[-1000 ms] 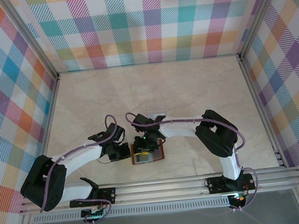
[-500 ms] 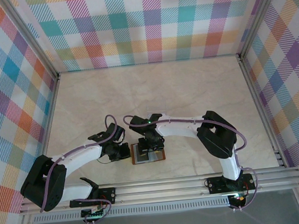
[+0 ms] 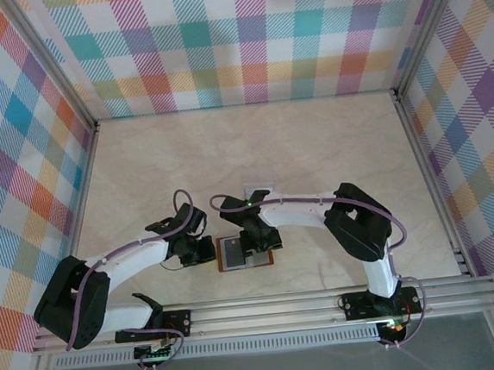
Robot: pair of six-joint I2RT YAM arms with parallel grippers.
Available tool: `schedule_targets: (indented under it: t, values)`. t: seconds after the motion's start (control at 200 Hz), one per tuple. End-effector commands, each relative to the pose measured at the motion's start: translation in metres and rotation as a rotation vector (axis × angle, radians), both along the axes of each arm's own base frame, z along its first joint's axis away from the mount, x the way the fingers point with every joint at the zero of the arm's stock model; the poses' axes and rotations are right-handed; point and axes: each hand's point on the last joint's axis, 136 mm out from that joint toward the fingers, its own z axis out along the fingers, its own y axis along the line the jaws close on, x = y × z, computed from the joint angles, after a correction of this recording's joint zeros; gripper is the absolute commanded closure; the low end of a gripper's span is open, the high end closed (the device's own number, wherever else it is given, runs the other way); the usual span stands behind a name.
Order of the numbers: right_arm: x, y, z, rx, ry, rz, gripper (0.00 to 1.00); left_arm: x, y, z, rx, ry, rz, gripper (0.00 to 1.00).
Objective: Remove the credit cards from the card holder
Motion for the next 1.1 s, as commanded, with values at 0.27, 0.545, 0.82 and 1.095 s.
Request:
schedule_targets:
  t: [0.27,0.545,0.82,1.095]
  values:
    - [-0.002,-0.008,0.009,0.021,-0.007,0.000,0.40,-0.004,0.005,0.012,0.019,0.026,0.002,0.86]
    - [0.002,0.000,0.048,0.131,-0.069,0.016,0.43,0.003,-0.011,0.040,-0.056,-0.006,0.003,0.86]
    - [0.005,0.039,0.062,0.337,-0.037,0.039,0.64,0.007,-0.040,0.044,-0.121,-0.006,-0.023,0.87]
    - [0.006,0.060,0.046,0.496,0.064,-0.009,0.76,0.006,-0.065,0.035,-0.142,0.029,-0.064,0.87]
